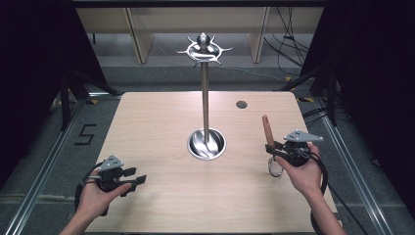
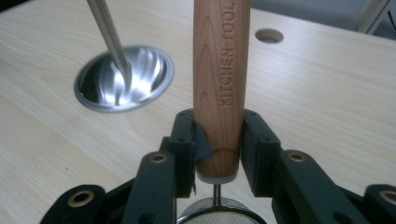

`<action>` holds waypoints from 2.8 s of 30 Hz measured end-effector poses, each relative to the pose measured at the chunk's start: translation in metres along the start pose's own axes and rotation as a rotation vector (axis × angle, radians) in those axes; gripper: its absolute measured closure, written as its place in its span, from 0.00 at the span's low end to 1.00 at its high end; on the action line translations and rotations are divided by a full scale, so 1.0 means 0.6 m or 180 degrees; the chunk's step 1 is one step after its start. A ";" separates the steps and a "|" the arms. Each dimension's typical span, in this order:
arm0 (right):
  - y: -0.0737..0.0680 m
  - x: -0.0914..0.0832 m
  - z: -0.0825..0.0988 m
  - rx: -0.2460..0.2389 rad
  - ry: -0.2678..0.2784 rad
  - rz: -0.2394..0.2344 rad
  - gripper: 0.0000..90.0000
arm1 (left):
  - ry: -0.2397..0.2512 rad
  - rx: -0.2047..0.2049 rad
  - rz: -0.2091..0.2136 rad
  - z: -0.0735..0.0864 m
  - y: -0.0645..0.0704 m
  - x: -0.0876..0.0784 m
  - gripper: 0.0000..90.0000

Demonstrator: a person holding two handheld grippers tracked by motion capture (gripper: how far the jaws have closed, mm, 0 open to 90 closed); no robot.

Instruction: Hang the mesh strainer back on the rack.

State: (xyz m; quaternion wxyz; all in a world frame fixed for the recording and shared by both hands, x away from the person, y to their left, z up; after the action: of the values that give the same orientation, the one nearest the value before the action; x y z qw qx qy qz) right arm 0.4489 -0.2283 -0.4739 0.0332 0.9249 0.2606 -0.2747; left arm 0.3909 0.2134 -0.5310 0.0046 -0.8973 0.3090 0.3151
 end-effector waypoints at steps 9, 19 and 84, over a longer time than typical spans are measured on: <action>-0.017 0.001 -0.018 -0.0263 0.0147 -0.0065 0.77 | -0.0042 0.0043 -0.0020 0.001 -0.005 -0.003 0.48; -0.036 0.002 -0.039 -0.0383 0.0321 -0.0148 0.77 | -0.0056 0.0066 -0.0007 0.001 -0.005 -0.002 0.48; -0.109 -0.020 -0.182 -0.0265 0.1019 -0.0344 0.77 | -0.0050 0.0015 -0.0040 0.002 -0.005 0.002 0.47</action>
State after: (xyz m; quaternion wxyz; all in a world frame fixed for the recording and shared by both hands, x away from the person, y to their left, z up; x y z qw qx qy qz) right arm 0.4614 -0.1550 -0.3697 0.0148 0.9393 0.3231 -0.1142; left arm 0.3924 0.2153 -0.5330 0.0111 -0.8967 0.3041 0.3213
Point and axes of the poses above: each handheld gripper's, and its own axes: x roughly forward along the jaws, z roughly out of its underside, y roughly to its right, the point moved 9 cm from there along x, roughly forward along the jaws, and after that the axes turned 3 degrees about y, right-handed, at the moved point
